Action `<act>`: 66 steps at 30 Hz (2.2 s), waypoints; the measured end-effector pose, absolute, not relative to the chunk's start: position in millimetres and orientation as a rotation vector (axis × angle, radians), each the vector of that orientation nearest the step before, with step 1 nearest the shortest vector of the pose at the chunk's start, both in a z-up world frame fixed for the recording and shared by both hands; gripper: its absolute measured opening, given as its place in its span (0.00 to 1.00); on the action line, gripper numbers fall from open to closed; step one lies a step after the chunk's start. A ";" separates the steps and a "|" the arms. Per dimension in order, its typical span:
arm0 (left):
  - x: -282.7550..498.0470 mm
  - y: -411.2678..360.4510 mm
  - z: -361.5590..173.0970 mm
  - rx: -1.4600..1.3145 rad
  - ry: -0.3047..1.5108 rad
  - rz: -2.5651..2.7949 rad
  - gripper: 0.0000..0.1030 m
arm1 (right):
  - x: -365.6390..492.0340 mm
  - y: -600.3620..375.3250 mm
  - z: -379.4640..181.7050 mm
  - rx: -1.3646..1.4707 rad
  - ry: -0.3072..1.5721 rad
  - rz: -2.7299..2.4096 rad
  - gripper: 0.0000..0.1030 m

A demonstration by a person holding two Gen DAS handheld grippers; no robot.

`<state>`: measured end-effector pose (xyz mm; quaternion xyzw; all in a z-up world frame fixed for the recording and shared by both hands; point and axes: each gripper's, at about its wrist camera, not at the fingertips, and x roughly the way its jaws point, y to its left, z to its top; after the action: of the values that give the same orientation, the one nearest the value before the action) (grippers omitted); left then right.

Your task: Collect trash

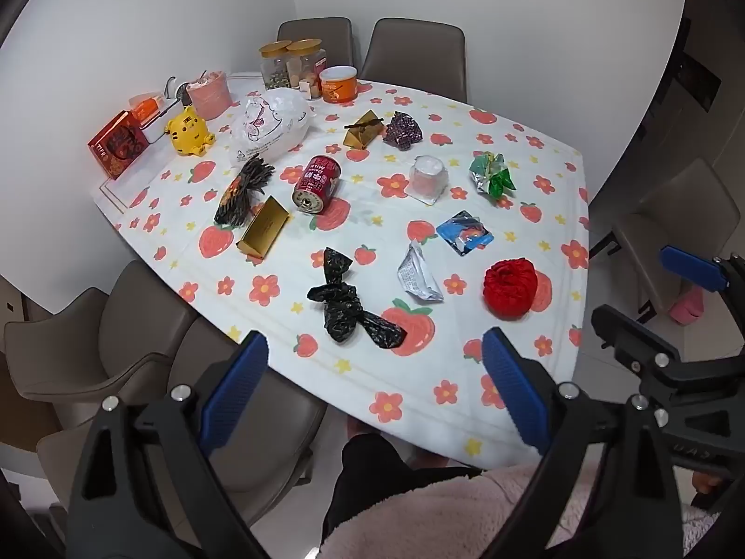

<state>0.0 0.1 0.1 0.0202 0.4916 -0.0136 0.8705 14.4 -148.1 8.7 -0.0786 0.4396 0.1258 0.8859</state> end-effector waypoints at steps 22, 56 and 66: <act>-0.1 0.0 0.2 0.044 1.024 -0.026 0.90 | 10.9 -146.0 9.7 -0.162 0.917 0.264 0.86; 1.8 5.5 8.4 0.052 1.012 -0.016 0.90 | 8.0 -143.5 14.5 -0.165 0.912 0.262 0.86; 1.0 5.2 7.9 0.052 1.009 -0.016 0.90 | 7.0 -143.0 14.7 -0.166 0.910 0.261 0.86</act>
<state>1.0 5.2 7.9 0.0247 0.4833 -0.0076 0.8751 7.0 -143.0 14.7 -0.0800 0.4378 0.1257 0.8866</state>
